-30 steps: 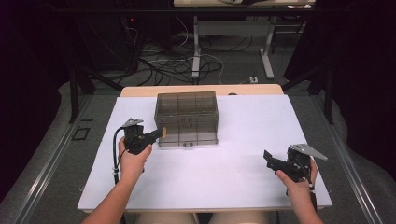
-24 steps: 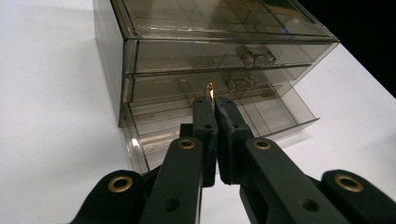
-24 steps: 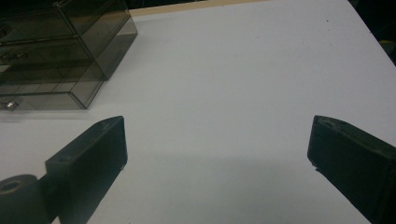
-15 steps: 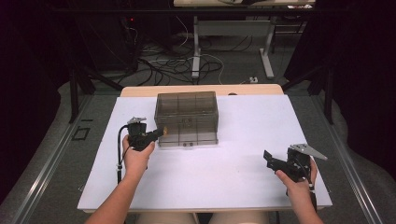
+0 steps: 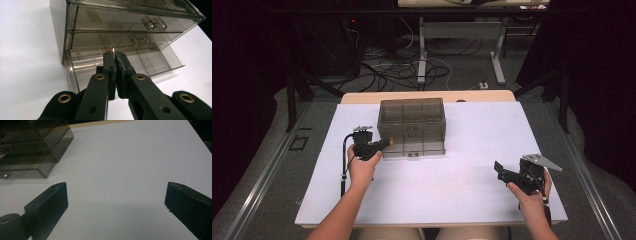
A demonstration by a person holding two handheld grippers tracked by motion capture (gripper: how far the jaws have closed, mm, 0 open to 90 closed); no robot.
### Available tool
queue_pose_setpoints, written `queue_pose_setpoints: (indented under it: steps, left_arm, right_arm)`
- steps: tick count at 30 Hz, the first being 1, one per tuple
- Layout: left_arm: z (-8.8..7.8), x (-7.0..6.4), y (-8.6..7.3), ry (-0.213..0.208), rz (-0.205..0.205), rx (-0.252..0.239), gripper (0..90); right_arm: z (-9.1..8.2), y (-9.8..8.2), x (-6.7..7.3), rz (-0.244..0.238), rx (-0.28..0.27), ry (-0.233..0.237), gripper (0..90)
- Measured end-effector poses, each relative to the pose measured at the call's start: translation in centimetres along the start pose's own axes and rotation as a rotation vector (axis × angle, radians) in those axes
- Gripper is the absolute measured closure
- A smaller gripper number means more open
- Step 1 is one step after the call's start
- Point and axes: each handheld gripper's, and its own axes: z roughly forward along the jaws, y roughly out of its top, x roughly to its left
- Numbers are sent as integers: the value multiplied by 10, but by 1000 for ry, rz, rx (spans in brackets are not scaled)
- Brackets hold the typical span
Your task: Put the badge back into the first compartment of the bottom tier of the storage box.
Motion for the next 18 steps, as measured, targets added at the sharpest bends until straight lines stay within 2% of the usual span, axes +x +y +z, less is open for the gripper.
queue_pose_setpoints:
  steps: [1,2,3,4,7,8,13,14,18]
  left_arm:
    - [0,0,0,-3,-1,10,883]
    - [0,0,1,-4,-2,18,883]
    - [2,0,0,4,0,10,883]
    - [3,0,0,5,-3,9,883]
    - [4,0,-1,4,1,27,883]
    - [5,0,-1,4,-1,32,883]
    - [9,-1,-2,17,-6,29,883]
    - [9,-1,-2,16,3,47,883]
    - [11,-1,-3,22,16,54,883]
  right_arm:
    - [0,0,0,6,2,-1,43]
    - [2,-1,1,13,-26,0,43]
    - [2,-1,1,12,-26,0,43]
    - [0,0,0,-3,1,-1,43]
    - [1,0,0,-2,-5,0,43]
    - [2,-1,0,1,-27,0,43]
    - [1,-1,1,10,-16,2,43]
    - [2,-1,1,11,-26,2,43]
    - [2,-1,1,10,-26,4,43]
